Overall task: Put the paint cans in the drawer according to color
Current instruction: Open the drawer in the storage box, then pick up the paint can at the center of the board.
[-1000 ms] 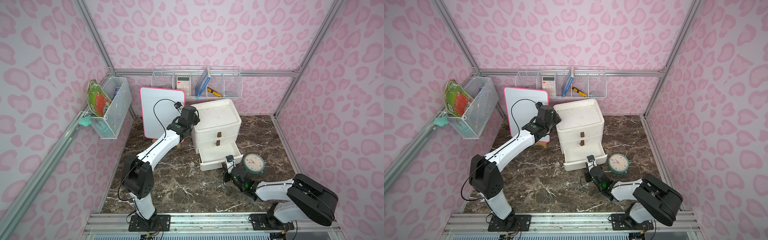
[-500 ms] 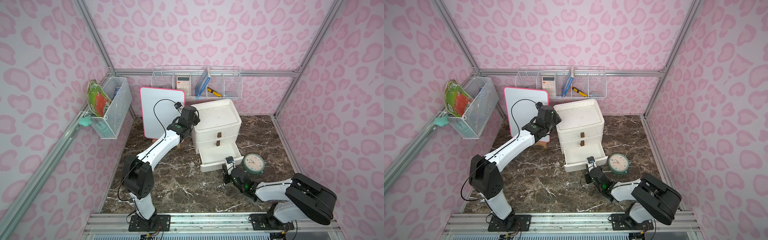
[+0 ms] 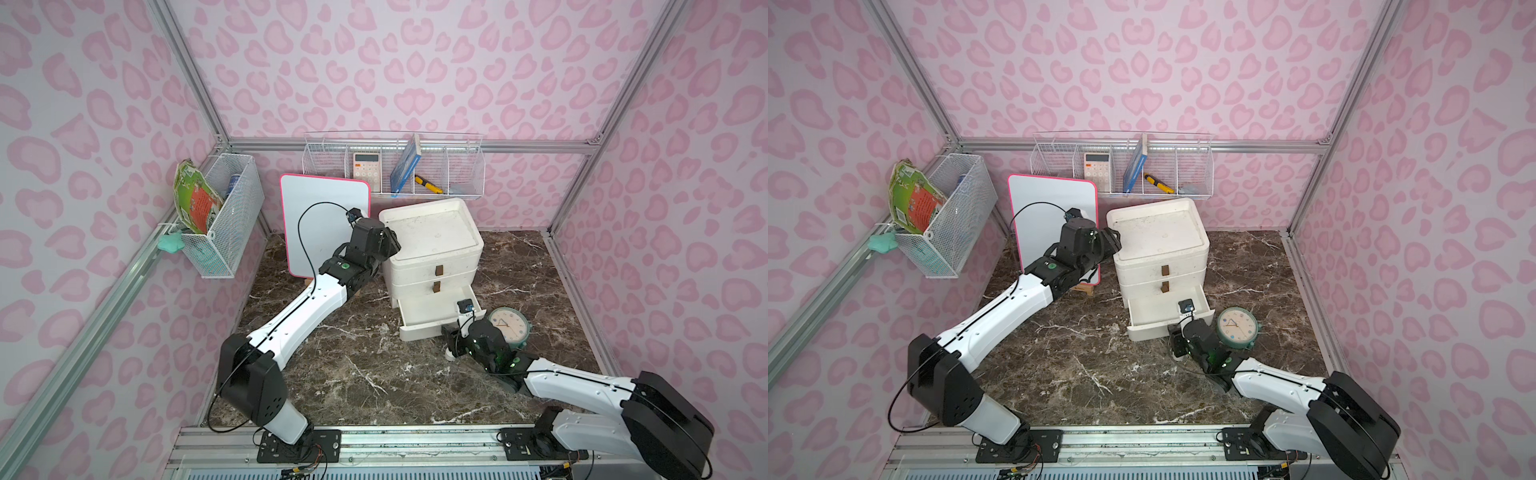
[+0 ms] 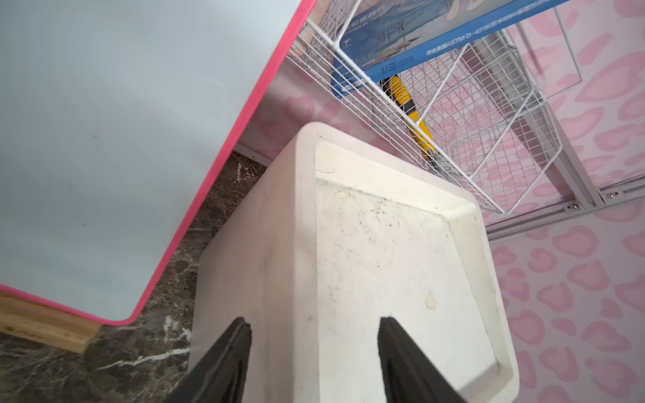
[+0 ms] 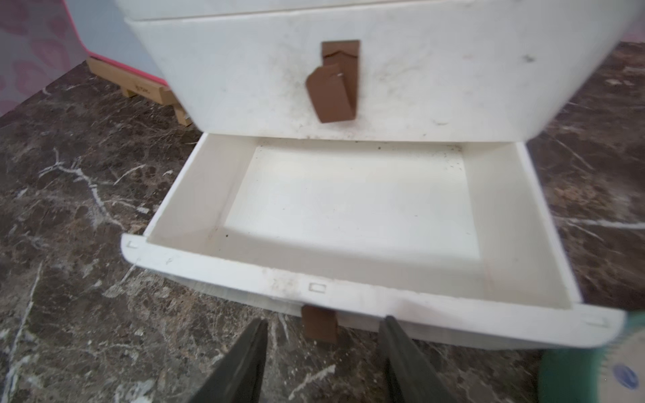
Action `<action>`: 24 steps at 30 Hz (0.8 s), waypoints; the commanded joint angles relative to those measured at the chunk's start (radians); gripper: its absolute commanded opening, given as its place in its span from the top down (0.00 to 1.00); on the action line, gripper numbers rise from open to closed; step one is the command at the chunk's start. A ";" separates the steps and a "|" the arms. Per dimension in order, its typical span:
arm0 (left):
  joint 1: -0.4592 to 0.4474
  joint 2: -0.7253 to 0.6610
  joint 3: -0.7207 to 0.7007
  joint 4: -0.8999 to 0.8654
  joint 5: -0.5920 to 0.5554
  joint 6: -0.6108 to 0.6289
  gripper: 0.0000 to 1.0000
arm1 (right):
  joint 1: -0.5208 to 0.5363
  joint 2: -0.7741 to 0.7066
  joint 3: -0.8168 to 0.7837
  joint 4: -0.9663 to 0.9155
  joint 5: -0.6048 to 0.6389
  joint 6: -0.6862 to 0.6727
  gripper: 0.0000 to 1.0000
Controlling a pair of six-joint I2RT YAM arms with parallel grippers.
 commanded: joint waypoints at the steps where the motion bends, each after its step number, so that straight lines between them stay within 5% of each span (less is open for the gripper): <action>1: -0.017 -0.094 -0.087 0.007 -0.015 0.171 0.38 | -0.089 -0.060 0.062 -0.305 -0.056 0.131 0.47; 13: -0.272 -0.359 -0.412 0.000 0.133 0.433 0.33 | -0.199 -0.093 0.162 -0.611 -0.162 0.101 0.31; 16: -0.324 -0.383 -0.496 0.055 0.152 0.405 0.33 | -0.200 -0.049 0.152 -0.606 -0.172 0.098 0.29; 24: -0.418 -0.390 -0.593 0.131 0.148 0.414 0.34 | -0.190 0.101 0.174 -0.600 -0.198 0.063 0.36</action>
